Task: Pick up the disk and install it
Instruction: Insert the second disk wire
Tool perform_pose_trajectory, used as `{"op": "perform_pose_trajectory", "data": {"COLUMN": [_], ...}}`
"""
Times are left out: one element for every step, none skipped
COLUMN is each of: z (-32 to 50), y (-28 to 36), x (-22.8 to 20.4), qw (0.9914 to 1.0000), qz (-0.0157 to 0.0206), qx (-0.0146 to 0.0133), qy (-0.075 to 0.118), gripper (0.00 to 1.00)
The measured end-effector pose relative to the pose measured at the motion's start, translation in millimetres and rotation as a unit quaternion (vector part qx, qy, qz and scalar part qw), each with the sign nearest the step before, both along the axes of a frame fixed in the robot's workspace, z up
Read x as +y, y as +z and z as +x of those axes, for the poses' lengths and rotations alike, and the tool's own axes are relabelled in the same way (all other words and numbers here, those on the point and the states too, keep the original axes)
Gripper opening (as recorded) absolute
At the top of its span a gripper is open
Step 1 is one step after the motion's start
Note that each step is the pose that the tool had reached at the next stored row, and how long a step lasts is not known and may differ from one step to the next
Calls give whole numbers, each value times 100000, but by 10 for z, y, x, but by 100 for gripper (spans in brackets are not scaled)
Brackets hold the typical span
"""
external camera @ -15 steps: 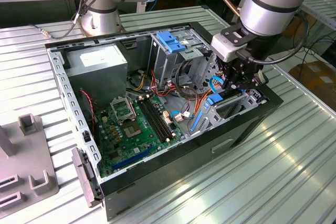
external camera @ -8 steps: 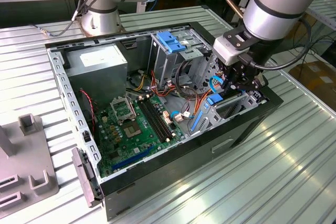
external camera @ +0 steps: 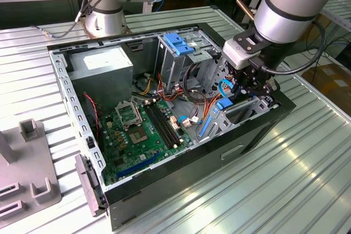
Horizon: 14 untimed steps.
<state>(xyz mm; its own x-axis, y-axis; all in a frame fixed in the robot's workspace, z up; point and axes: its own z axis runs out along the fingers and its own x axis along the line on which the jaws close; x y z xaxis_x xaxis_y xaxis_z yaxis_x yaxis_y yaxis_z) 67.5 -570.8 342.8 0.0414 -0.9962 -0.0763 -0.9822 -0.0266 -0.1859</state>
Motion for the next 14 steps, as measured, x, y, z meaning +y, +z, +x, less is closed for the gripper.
{"op": "perform_pose_trajectory", "data": {"z": [0, 0, 0, 0, 2, 3, 3, 3, 3, 3, 4, 4, 4, 5], "y": [0, -1, 0, 5, 24, 28, 30, 30, 30, 29, 29, 28, 28, 28], "x": [-1, -2, -3, -2, -3, -3, -3, -3, -4, -7, -16, -27, -39, -66], "qw": [100000, 100000, 100000, 100000, 99999, 99999, 99999, 99999, 99998, 99996, 99993, 99990, 99987, 99984], "qz": [54, 188, 237, 300, 325, 357, 408, 531, 702, 886, 1181, 1414, 1606, 1806], "qx": [1, -1, 1, -4, 0, -2, -2, -1, 1, 2, -1, -2, -3, -1], "qy": [0, -1, -1, 2, 2, 1, -1, -2, -1, 0, 1, 4, 1, 1], "gripper": [16, 16, 16, 16, 16, 16, 16, 16, 16, 16, 16, 16, 16, 16]}}
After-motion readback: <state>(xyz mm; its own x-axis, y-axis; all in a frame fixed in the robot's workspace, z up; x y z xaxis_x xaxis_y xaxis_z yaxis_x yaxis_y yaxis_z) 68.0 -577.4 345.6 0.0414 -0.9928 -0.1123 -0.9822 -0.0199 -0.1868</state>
